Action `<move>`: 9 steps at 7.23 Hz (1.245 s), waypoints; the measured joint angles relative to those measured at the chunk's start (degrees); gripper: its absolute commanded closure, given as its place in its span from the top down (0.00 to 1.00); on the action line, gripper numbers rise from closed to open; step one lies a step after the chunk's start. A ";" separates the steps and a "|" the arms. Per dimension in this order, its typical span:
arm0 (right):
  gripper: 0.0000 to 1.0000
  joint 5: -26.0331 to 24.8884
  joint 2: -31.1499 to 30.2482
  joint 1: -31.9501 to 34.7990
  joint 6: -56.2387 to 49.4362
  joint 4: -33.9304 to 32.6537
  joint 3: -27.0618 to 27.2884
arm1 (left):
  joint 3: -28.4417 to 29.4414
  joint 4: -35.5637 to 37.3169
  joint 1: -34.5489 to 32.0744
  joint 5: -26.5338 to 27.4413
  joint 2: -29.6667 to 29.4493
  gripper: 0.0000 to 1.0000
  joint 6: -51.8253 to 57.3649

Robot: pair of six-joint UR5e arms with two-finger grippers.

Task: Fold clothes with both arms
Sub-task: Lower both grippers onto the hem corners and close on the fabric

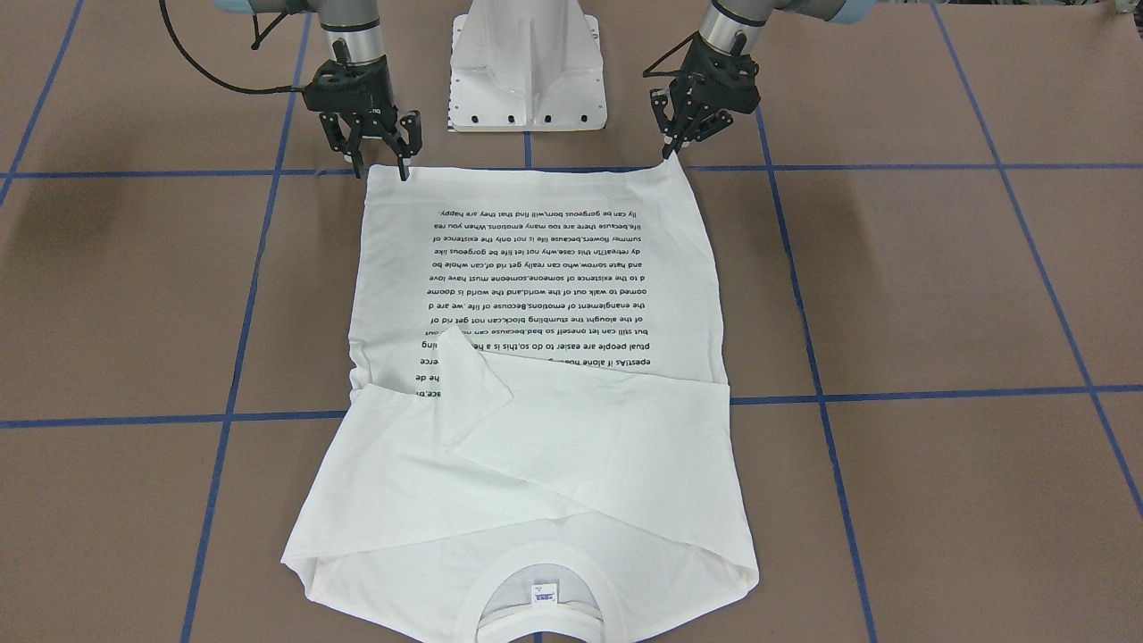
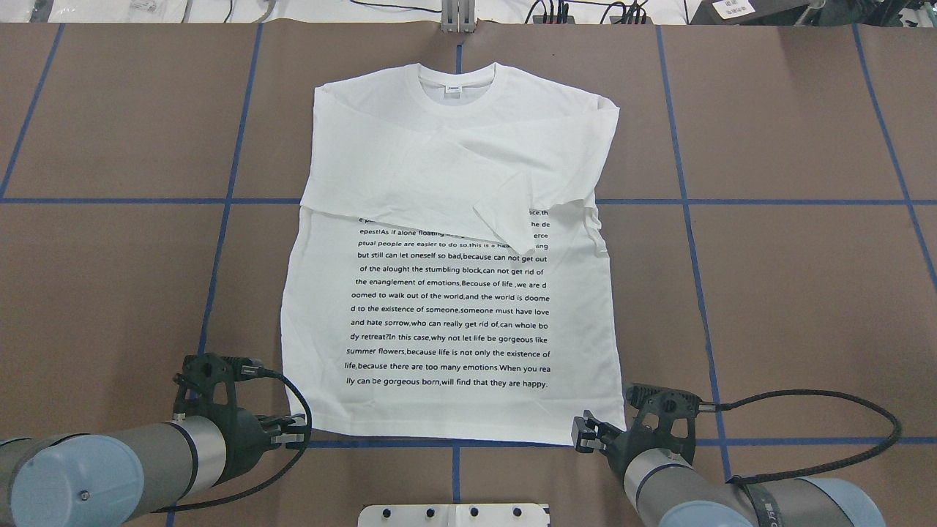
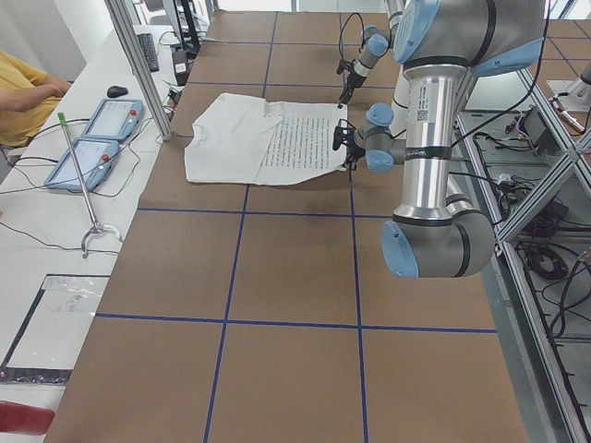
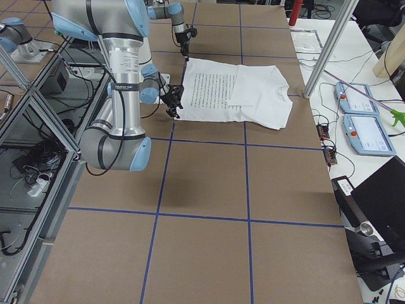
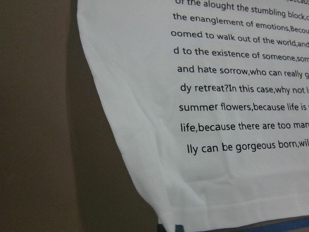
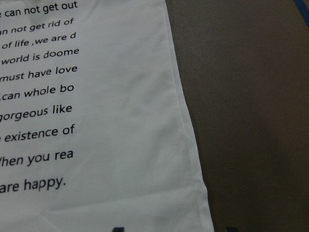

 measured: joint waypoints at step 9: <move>0.67 -0.18 0.27 -0.30 0.40 -2.13 -0.44 | -0.15 -0.15 0.00 -0.09 -0.03 0.00 0.00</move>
